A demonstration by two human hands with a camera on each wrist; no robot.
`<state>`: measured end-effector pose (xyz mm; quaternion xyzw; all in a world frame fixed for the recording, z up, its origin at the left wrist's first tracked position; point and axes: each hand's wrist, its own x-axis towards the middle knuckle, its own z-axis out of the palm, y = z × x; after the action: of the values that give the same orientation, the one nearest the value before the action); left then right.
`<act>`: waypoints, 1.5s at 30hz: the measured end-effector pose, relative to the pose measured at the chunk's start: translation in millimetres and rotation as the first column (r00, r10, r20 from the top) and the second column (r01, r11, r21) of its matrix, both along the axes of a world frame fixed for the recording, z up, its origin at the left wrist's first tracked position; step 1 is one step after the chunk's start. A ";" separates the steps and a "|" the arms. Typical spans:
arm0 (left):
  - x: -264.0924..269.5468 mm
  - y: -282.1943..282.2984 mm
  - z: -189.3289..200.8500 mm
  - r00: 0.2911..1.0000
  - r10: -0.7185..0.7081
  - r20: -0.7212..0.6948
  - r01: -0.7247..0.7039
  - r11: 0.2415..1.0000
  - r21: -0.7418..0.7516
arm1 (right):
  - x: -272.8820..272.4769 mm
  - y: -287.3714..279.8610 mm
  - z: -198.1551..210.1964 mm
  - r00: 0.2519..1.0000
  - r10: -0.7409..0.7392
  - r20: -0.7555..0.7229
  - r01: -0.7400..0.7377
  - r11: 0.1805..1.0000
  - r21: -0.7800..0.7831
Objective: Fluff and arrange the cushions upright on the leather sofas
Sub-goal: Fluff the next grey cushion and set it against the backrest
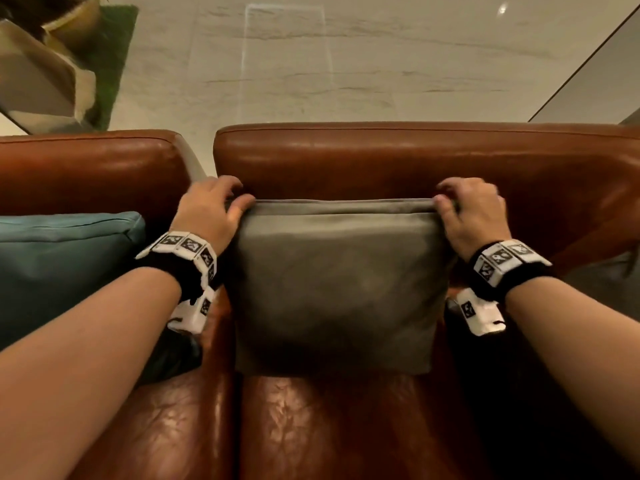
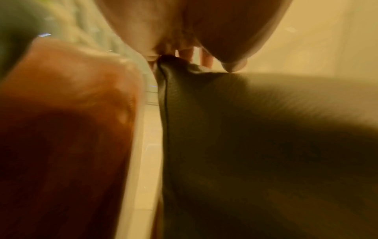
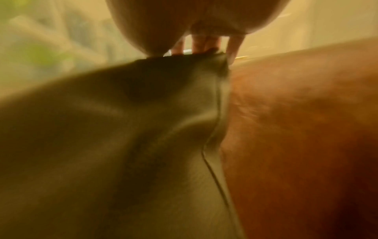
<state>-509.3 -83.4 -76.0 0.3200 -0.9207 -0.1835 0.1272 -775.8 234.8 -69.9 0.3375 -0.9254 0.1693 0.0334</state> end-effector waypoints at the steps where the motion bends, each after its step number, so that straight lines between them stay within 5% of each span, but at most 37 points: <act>1: 8.7 4.8 2.0 0.985 0.139 -0.098 -0.126 0.984 0.128 | -3.0 14.3 -5.8 0.987 -0.135 0.093 0.148 0.976 -0.162; 2: 21.4 9.5 -2.9 0.947 0.284 -0.149 -0.233 0.929 0.289 | -3.4 27.3 -13.3 0.932 -0.232 0.280 0.314 0.902 -0.297; 4: 43.6 27.1 -20.3 0.883 0.462 -0.085 -0.341 0.756 0.559 | 9.8 44.4 -36.0 0.631 -0.183 0.754 0.621 0.702 -0.349; 5: 51.1 38.7 -30.8 0.867 0.495 -0.065 -0.340 0.681 0.649 | 17.6 49.2 -50.9 0.487 -0.113 0.866 0.699 0.645 -0.309; 6: 55.0 46.7 -41.0 0.845 0.530 -0.077 -0.328 0.625 0.708 | 25.7 50.7 -65.1 0.426 -0.094 0.900 0.715 0.645 -0.271; 8: 51.2 54.0 -50.8 0.797 0.598 -0.089 -0.362 0.590 0.722 | 38.8 44.2 -81.1 0.472 -0.170 0.865 0.679 0.695 -0.234; 11: 44.8 46.4 -51.1 0.708 0.702 -0.083 -0.490 0.572 0.658 | 37.5 31.4 -76.2 0.595 -0.372 0.712 0.740 0.600 -0.305; 15: 45.6 52.0 -42.9 0.638 0.747 -0.187 -0.465 0.567 0.680 | 30.0 30.5 -48.6 0.724 -0.315 0.613 0.651 0.607 -0.457; 17: 50.2 65.3 -47.7 0.630 0.759 -0.164 -0.431 0.517 0.740 | 33.1 32.8 -48.5 0.694 -0.288 0.660 0.650 0.644 -0.403; 20: 60.1 80.3 -78.5 0.639 0.769 -0.002 -0.385 0.323 0.864 | 47.4 41.7 -70.1 0.524 -0.219 0.823 0.683 0.685 -0.252; 23: 63.4 87.3 -102.7 0.663 0.746 -0.064 -0.284 0.329 0.901 | 59.4 48.3 -85.7 0.512 -0.310 0.801 0.737 0.637 -0.225; 26: 52.3 85.6 -90.4 0.597 0.800 -0.063 -0.399 0.364 0.842 | 56.6 51.1 -83.6 0.589 -0.426 0.687 0.755 0.594 -0.278; 29: 44.6 85.3 -83.1 0.545 0.837 -0.058 -0.467 0.360 0.808 | 60.3 46.4 -76.1 0.580 -0.435 0.688 0.774 0.557 -0.301; 34: 62.4 98.4 -107.1 0.644 0.760 0.087 -0.416 0.253 0.873 | 71.4 58.0 -98.7 0.313 -0.277 0.908 0.856 0.497 -0.143; 37: 68.4 115.3 -113.7 0.631 0.743 0.224 -0.543 0.215 0.812 | 79.5 64.1 -104.5 0.378 -0.342 0.860 0.788 0.606 -0.106; 40: 63.9 109.1 -115.5 0.598 0.782 0.173 -0.564 0.258 0.784 | 73.4 61.3 -96.7 0.404 -0.460 0.791 0.822 0.561 -0.094; 43: 66.0 100.3 -119.0 0.547 0.812 0.203 -0.626 0.236 0.743 | 71.0 59.7 -95.5 0.436 -0.439 0.786 0.821 0.552 -0.147; 45: 71.4 104.9 -122.0 0.578 0.798 0.174 -0.590 0.261 0.764 | 77.7 67.1 -104.0 0.404 -0.408 0.819 0.829 0.541 -0.140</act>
<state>-437.9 21.5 -197.9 0.6885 -0.4884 -0.5110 0.1621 -698.1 301.9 -174.0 -0.1687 -0.8297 0.5055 -0.1663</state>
